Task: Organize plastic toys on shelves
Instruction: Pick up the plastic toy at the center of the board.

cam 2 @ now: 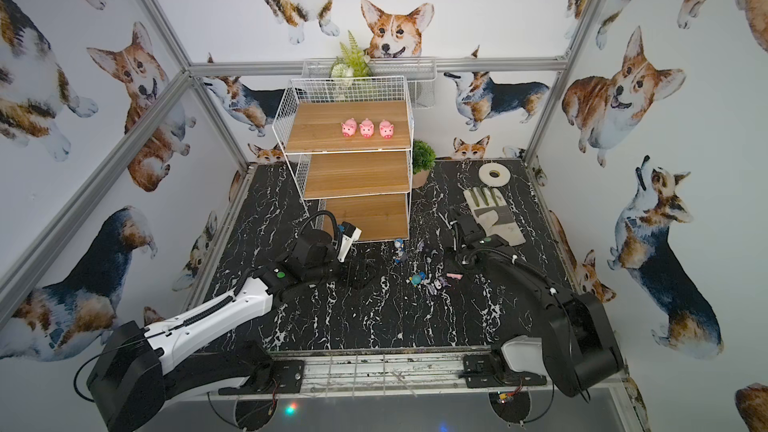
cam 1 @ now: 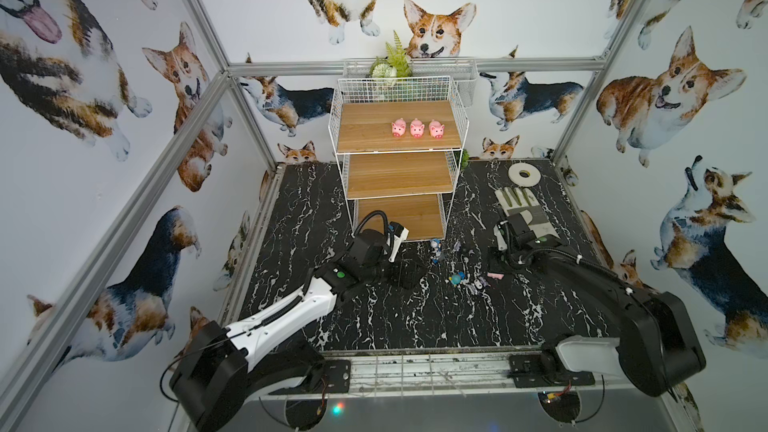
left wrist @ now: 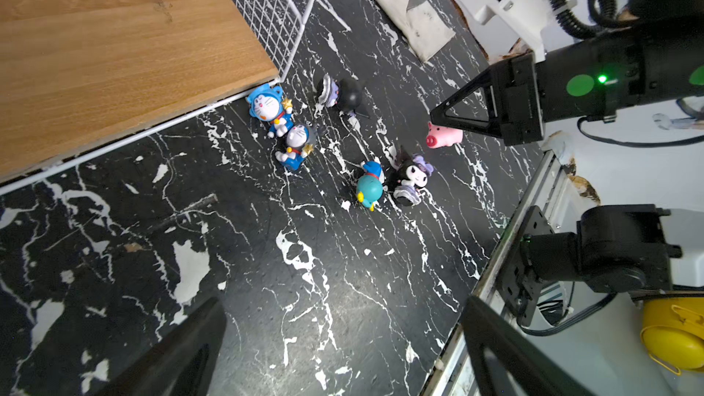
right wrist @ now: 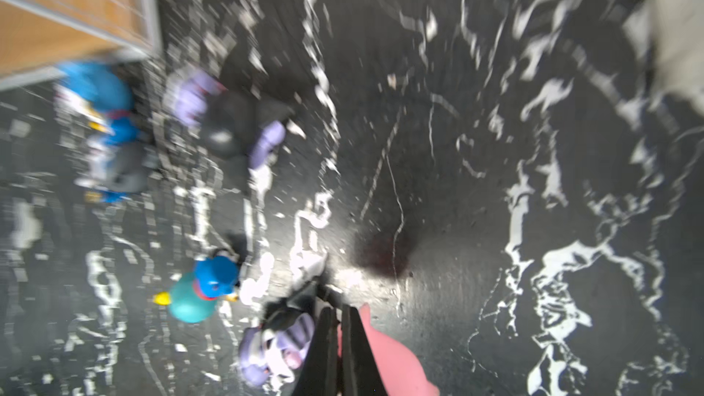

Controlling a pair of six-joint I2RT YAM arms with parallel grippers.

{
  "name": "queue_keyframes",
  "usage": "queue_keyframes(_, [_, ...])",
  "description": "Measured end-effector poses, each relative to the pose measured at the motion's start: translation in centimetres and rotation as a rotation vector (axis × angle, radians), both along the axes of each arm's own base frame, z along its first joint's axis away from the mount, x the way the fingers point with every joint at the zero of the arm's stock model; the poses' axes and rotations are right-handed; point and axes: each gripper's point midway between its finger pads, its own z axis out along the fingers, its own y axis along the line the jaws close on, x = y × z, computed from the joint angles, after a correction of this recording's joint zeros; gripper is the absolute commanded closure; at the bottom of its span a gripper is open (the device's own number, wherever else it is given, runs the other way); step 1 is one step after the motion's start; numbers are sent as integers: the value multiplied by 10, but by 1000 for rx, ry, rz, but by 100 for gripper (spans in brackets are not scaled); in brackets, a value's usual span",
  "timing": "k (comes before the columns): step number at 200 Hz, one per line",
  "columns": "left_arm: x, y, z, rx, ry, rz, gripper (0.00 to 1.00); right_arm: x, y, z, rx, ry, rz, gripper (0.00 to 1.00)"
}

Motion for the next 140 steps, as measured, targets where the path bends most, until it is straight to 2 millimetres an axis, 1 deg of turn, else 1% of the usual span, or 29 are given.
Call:
queue_keyframes(15, [1,-9,8,-33,12,-24,2,3,10,25,54,-107,40,100])
queue_keyframes(40, [0,-34,29,-104,17,-90,3,8,35,77,165,-320,138,100])
queue_keyframes(54, [-3,-49,46,-138,4,-138,4,7,50,105,228,-427,204,100])
queue_keyframes(65, [-5,-62,64,-170,-22,-175,7,5,63,126,279,-502,258,100])
queue_keyframes(76, [-6,-71,80,-199,-57,-202,8,2,75,145,327,-565,307,100])
queue_keyframes(89, [-5,-75,93,-215,-94,-216,11,-2,86,162,373,-612,353,100])
queue_keyframes(111, [-3,-81,110,-217,-161,-225,17,-6,101,189,431,-683,417,100])
queue_keyframes(127, [0,-86,118,-203,-194,-222,27,-10,109,201,466,-711,451,100])
queue_keyframes(140, [9,-87,118,-169,-212,-195,29,-12,113,205,487,-721,472,100])
